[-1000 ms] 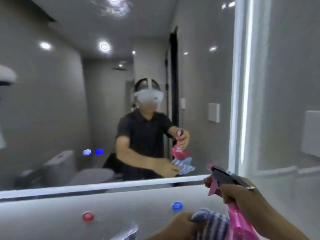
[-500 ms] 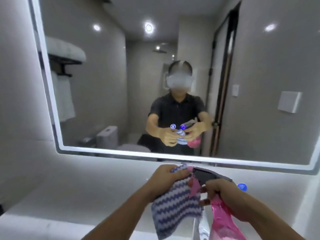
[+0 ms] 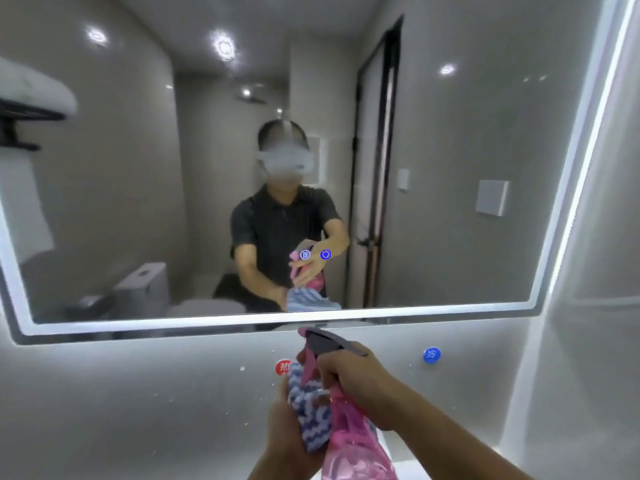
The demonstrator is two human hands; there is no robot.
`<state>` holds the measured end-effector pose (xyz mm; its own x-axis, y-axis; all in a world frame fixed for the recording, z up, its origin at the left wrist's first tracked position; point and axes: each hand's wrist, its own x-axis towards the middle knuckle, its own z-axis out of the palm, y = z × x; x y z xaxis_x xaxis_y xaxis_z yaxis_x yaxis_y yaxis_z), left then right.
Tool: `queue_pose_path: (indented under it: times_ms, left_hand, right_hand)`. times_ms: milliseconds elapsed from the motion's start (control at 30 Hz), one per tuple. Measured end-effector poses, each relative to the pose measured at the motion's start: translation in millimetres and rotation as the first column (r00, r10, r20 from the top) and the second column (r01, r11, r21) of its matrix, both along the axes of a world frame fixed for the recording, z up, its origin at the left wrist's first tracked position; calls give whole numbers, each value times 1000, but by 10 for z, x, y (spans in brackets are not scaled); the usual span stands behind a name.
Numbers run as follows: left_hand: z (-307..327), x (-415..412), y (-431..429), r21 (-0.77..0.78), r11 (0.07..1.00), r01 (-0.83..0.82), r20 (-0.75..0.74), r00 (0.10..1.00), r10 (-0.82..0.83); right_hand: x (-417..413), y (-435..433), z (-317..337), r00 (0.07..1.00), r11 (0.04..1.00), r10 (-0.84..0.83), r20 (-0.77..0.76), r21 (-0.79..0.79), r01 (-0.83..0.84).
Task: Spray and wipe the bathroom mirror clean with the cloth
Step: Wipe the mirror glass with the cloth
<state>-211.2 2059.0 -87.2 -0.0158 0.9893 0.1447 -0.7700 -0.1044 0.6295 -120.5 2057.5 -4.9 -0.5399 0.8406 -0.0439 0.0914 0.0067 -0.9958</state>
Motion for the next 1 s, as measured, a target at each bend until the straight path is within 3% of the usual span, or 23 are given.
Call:
queue_pose_path:
  times_ms: [67, 133, 200, 267, 333, 467, 533, 633, 767, 867, 933, 1000]
  left_hand:
    - [-46, -29, 93, 25, 996, -83, 55, 995, 82]
    - [-17, -112, 139, 117, 991, -63, 71, 996, 55]
    - [-73, -322, 284, -128, 987, -96, 88, 990, 108]
    - [132, -551, 230, -103, 966, -236, 80, 966, 244]
    - [332, -752, 133, -114, 933, -342, 77, 933, 352]
    - [780, -1250, -227, -119, 704, -700, -35, 712, 702]
    - [1004, -1617, -416, -105, 643, -759, -72, 650, 756]
    - [1372, -2169, -646, -61, 477, -877, -171, 480, 860]
    - [1756, -2834, -761, 28, 431, -902, -279, 407, 870]
    - [2212, -3298, -595, 154, 274, -949, -377, 200, 904]
    - [2509, -3549, -308, 289, 150, -946, -493, -12, 870]
    - [2837, -3479, -38, 484, 101, -869, -632, -267, 727]
  right_hand:
    - [87, 130, 9, 976, 987, -157, -149, -7, 158]
    - [250, 274, 51, 939, 959, -258, -229, 61, 278]
    - [409, 374, 182, 940, 913, -289, -181, 244, 327]
    - [469, 422, 357, 952, 857, -278, -127, 415, 306]
    - [400, 442, 579, 964, 837, -238, -115, 479, 264]
    - [-59, 438, 1018, 986, 894, -40, -163, 434, 108]
    - [-385, 351, 1164, 991, 899, -3, -136, 433, 62]
    - [-914, 176, 1279, 994, 889, -46, -104, 450, 88]
    - [-1518, 32, 1285, 996, 906, -57, -69, 415, 80]
    - [-1719, 31, 1218, 991, 915, -49, -126, 392, 95]
    - [-1717, 78, 1190, 987, 903, -58, -150, 413, 116]
    - [-1631, 157, 1176, 982, 879, -114, -150, 445, 171]
